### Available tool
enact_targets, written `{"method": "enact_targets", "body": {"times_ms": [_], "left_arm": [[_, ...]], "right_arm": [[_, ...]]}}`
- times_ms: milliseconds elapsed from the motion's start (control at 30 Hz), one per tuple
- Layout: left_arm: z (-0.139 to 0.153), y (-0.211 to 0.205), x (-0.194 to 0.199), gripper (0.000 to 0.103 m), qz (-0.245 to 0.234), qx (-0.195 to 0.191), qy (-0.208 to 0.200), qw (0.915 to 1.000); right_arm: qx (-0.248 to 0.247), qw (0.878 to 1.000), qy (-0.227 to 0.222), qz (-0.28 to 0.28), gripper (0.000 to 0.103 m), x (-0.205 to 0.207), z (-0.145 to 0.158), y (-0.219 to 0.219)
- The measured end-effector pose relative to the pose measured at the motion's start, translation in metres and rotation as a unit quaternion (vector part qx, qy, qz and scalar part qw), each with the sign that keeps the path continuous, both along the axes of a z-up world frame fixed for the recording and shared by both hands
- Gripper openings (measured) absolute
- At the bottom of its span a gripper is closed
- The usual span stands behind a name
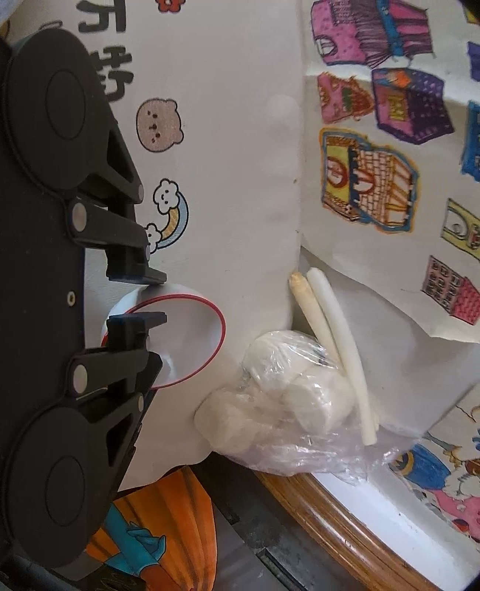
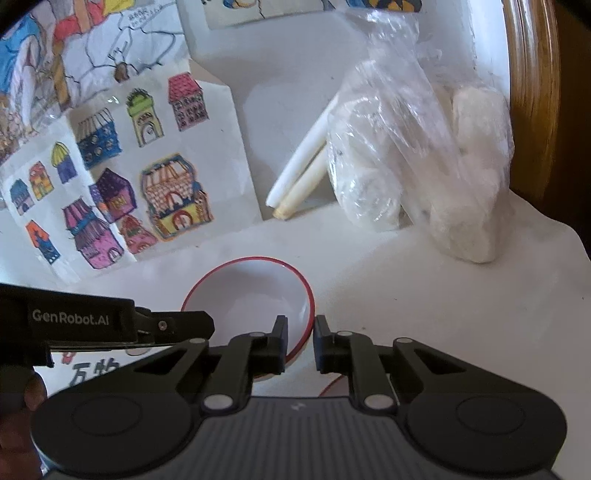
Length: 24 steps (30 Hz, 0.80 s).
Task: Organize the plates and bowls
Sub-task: 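Carry the red-rimmed white bowl with both grippers and lower it into the steel bowl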
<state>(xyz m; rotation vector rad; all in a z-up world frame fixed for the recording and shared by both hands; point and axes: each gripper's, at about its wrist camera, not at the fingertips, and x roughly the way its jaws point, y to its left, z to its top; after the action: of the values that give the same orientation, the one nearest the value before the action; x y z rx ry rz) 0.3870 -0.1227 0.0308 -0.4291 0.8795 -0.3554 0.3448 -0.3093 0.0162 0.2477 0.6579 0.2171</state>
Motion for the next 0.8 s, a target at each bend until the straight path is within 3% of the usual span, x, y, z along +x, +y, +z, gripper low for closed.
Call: {"method": "enact_targets", "body": {"times_ms": [800], "left_arm": [[0.037, 0.043, -0.088, 0.015, -0.022, -0.04, -0.028, 0.9985]], "right_arm": [[0.004, 1.0, -0.026, 0.014, 0.016, -0.095, 0.04, 0.018]]}}
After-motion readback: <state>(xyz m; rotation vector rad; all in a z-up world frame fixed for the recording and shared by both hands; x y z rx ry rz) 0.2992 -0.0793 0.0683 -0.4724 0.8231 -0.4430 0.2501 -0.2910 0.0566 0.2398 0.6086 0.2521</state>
